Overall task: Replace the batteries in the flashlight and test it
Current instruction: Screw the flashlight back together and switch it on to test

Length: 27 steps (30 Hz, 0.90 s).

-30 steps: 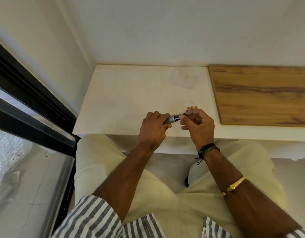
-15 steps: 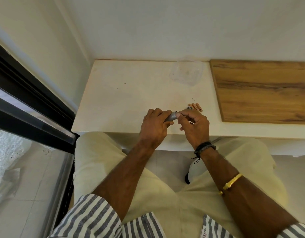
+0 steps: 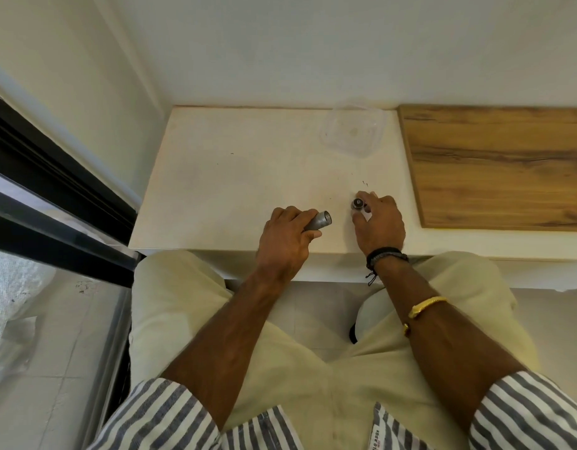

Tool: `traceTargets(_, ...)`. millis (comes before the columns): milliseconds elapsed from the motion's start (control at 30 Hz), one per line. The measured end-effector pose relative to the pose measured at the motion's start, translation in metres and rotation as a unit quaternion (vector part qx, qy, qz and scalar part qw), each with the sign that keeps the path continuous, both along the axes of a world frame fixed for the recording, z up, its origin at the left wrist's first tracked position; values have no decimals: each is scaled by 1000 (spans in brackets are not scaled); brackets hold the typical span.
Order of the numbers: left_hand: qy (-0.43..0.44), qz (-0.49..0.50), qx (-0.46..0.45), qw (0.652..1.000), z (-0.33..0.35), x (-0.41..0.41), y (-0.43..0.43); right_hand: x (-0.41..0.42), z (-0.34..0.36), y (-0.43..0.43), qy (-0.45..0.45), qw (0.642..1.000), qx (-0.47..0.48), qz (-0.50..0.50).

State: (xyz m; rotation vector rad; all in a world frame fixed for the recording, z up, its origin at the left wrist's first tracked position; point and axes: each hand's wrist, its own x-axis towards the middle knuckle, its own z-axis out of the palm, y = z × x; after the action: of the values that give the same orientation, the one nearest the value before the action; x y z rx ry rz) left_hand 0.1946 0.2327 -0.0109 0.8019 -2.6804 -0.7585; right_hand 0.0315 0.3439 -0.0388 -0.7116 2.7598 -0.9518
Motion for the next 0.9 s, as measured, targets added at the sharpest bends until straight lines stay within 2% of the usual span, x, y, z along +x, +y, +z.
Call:
traceTargets(200,-1,0,4,1000,-2,2,-3,-1,-1,-6,2,1000,26,-3)
traceTargets(633,3,0,0,1000,-2,5,-3,13,2,-7,39,999,12,33)
traceTargets(767,6,6,5,1000,-1,7,-4,15,9,-6,7,996,-75,36)
traceTargets(833,11,9,5,1000,0,8,-5,17,16,-5,-55,987,-153,17)
traceTargets(900,19,14,6,1000,1,8,-5,20,24,-2,-157,960,-232,-17)
